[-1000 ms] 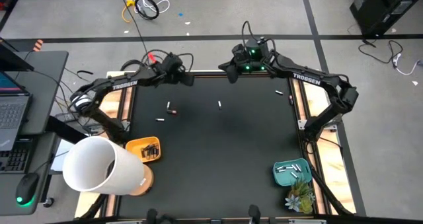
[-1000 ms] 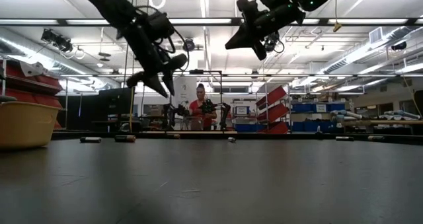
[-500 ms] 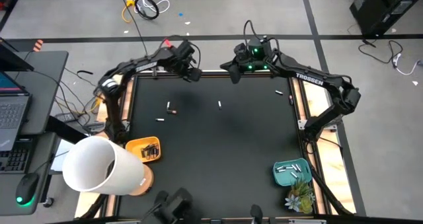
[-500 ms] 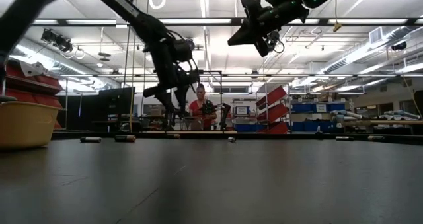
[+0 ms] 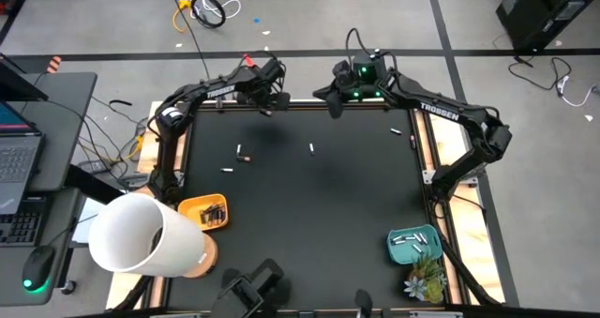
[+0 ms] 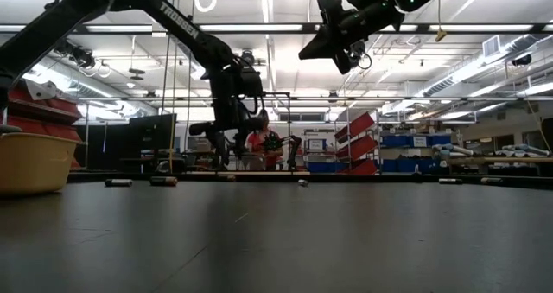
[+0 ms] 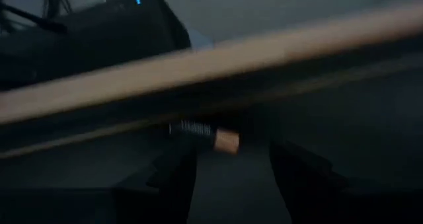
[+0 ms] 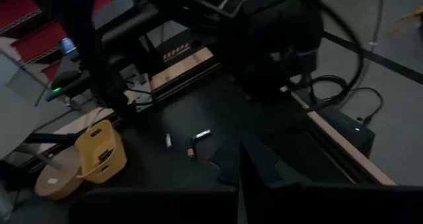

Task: Sort batteries
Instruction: Put the black battery into the yellow bin

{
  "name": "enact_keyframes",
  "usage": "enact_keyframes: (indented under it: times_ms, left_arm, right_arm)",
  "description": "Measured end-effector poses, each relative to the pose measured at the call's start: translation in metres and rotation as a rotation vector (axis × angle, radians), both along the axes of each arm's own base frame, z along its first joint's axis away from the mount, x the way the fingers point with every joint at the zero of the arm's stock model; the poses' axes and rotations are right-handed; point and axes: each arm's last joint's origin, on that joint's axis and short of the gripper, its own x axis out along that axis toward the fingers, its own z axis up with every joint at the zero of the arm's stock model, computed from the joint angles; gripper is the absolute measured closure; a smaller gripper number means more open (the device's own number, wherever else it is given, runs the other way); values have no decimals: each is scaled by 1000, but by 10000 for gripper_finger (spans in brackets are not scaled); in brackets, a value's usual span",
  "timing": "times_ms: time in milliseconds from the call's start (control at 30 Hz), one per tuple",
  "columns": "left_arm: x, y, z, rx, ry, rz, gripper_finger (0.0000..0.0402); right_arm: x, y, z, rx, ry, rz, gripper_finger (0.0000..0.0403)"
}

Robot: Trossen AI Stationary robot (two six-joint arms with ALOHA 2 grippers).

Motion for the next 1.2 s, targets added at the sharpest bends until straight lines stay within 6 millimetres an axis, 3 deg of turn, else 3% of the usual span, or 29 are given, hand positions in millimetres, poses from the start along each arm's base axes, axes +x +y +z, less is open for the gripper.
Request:
enact_keyframes:
  times_ms: [433, 700, 900, 1200]
  left_arm:
    - [-3, -11, -27, -14, -52, 328, 198]
    - [1, -14, -27, 13, -87, 463, 198]
    - [-2, -11, -27, 30, -109, 535, 198]
    - [5, -12, -51, -54, -119, 598, 198]
  right_arm:
    - [1, 3, 1, -1, -24, 122, 401]
    - [0, 4, 0, -22, -29, 190, 400]
    - [-1, 4, -1, -42, -17, 222, 400]
    - [-12, -6, 2, -65, -22, 199, 400]
